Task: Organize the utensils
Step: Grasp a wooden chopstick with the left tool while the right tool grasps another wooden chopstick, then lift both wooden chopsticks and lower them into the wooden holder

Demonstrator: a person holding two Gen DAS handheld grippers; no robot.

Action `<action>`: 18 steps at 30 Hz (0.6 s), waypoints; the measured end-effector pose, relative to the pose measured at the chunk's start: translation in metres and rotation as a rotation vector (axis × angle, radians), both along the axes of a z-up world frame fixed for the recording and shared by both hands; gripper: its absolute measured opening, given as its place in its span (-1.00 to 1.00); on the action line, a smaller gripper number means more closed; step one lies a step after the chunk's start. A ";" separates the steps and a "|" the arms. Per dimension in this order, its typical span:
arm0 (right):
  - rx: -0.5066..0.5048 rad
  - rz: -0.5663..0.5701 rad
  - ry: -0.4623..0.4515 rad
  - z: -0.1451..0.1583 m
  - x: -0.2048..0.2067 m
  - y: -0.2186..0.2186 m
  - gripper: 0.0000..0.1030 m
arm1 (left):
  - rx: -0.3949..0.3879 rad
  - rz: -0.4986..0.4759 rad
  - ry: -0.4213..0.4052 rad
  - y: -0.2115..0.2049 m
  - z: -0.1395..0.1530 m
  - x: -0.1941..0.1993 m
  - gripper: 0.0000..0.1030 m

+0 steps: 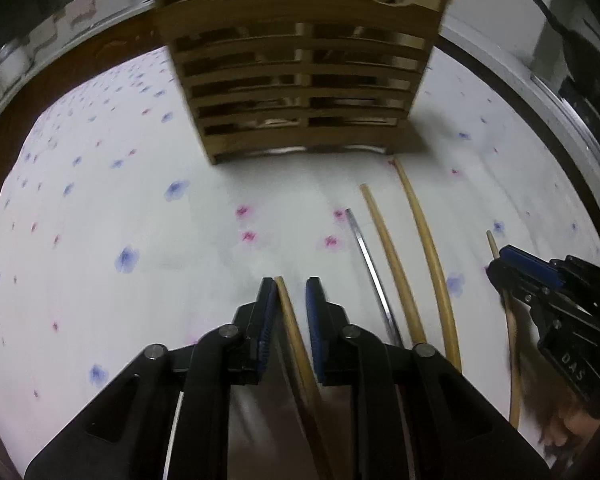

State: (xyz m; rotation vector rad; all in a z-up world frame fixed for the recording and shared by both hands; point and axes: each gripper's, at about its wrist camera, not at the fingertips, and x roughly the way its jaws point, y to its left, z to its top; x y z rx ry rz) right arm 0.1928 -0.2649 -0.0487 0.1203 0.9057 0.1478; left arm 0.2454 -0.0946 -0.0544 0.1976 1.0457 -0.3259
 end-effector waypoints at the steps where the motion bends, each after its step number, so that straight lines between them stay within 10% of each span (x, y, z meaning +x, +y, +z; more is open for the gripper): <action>1: -0.005 0.001 0.000 0.000 0.000 0.001 -0.70 | 0.007 -0.011 -0.003 -0.003 0.000 -0.001 -0.87; 18: 0.148 0.014 -0.168 0.071 -0.038 -0.006 -0.90 | -0.283 0.046 -0.216 0.056 0.114 -0.074 -0.93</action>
